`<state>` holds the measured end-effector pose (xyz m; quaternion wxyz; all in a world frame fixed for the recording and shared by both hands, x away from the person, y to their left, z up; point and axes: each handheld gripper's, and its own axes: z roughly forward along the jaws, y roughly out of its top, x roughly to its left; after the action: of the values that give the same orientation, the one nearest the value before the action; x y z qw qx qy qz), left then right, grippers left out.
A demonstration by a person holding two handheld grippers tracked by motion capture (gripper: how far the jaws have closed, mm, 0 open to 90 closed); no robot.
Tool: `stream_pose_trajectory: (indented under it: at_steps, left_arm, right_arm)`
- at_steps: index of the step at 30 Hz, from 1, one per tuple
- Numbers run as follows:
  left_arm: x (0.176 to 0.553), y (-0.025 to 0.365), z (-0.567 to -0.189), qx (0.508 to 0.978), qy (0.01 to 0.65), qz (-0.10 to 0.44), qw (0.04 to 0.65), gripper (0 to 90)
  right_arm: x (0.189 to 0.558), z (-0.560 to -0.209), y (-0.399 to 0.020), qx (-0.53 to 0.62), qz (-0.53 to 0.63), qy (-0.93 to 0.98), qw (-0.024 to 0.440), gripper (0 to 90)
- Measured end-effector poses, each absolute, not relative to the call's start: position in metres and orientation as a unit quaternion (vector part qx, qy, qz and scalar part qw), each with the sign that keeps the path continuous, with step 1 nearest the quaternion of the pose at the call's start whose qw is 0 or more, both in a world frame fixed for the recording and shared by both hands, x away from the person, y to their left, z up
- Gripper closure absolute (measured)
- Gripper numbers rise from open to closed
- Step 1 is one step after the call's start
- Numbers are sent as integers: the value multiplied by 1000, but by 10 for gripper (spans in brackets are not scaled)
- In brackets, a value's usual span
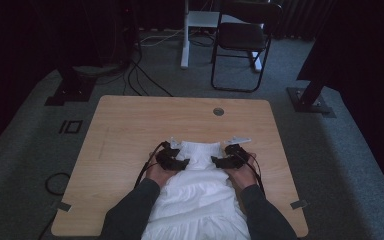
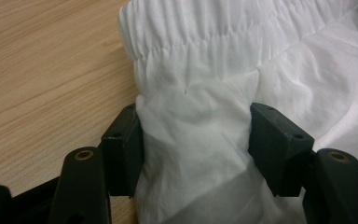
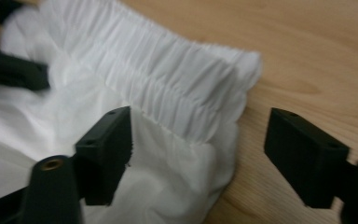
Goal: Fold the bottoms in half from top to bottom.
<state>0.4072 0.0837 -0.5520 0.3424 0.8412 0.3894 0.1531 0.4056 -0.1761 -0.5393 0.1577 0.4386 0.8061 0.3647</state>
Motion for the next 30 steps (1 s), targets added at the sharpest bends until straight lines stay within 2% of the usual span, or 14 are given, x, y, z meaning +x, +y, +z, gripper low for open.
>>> stream_pose_trajectory:
  at_steps: [4,6,7,9,11,14,16,18,22,25,30]
  left_arm:
    - [407,83,-553,840,389,156,344,402]
    - [406,83,-552,841,389,158,341,406]
    - [406,83,-552,841,391,158,340,424]
    - [406,83,-551,842,391,157,337,460]
    - [407,83,-549,844,392,153,332,517]
    - [408,82,-547,848,392,140,328,620]
    - [409,81,-546,850,390,126,330,722]
    - [411,81,-544,855,383,129,327,783]
    - [422,86,-530,848,383,134,342,817]
    - [432,89,-502,838,376,160,361,819]
    - [448,93,-444,822,357,206,392,818]
  right_arm:
    - [411,-550,-168,430,336,822,158,168]
    - [413,-555,-164,435,317,827,162,172]
    - [414,-556,-165,438,322,823,163,206]
    - [415,-554,-163,431,327,825,161,345]
    - [415,-551,-160,435,324,825,159,428]
    - [416,-549,-158,432,328,826,155,683]
    - [420,-549,-159,437,335,824,135,797]
    - [425,-548,-161,440,341,822,115,816]
    - [435,-540,-166,432,354,823,102,821]
    - [442,-518,-165,420,374,818,122,820]
    - [457,-462,-164,401,405,805,166,820]
